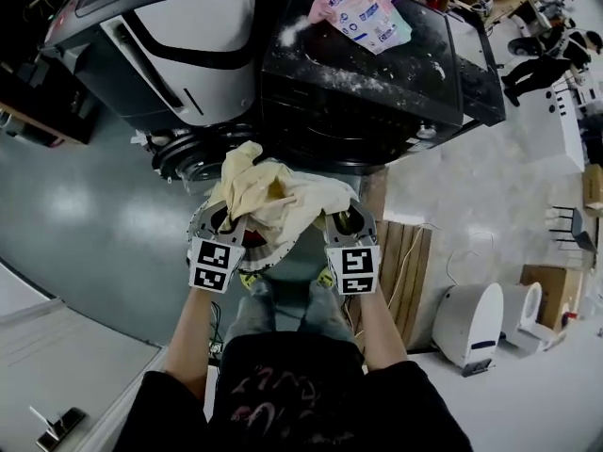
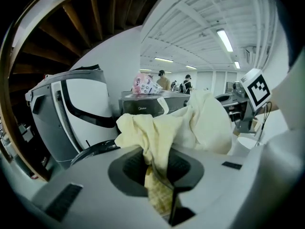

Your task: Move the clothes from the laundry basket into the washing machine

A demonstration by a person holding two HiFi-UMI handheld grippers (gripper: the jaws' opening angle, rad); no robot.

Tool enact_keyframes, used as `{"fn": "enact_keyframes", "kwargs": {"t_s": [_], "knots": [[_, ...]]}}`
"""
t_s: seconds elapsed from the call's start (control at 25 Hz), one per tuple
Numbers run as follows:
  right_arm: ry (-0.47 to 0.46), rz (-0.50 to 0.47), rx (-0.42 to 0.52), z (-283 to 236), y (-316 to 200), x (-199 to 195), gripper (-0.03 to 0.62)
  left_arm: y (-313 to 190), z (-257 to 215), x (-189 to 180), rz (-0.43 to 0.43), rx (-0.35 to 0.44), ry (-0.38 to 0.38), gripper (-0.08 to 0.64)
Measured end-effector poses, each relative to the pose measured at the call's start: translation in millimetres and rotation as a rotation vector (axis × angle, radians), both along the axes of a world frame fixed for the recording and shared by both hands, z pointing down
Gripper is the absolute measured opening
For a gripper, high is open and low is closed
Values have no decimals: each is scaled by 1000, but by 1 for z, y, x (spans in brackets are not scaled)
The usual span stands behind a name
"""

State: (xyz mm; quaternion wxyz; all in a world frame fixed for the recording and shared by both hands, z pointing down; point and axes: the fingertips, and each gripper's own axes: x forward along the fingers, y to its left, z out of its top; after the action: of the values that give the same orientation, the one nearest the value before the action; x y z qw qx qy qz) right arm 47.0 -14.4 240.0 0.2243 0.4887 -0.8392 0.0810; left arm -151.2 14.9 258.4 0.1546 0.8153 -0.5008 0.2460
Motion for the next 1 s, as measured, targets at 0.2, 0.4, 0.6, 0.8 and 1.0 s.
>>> {"fn": "enact_keyframes", "kwargs": {"t_s": [0.2,0.4,0.6,0.8,1.0], "knots": [[-35,52,48,-23,-12,65,114,-15,-19,59,25,18,6,77],[-69,85,70,-39,-20,130,115,-28,-39,121,35,48,3,77],[-128,95,79,-51,-31,177,115,-39,-57,163,2,76,7,77],[-147,97,92,-57,-41,203,109,-45,-64,190,-9,84,12,77],[-152,122,82,-59,-42,210,107,-48,-66,197,8,85,23,76]]}}
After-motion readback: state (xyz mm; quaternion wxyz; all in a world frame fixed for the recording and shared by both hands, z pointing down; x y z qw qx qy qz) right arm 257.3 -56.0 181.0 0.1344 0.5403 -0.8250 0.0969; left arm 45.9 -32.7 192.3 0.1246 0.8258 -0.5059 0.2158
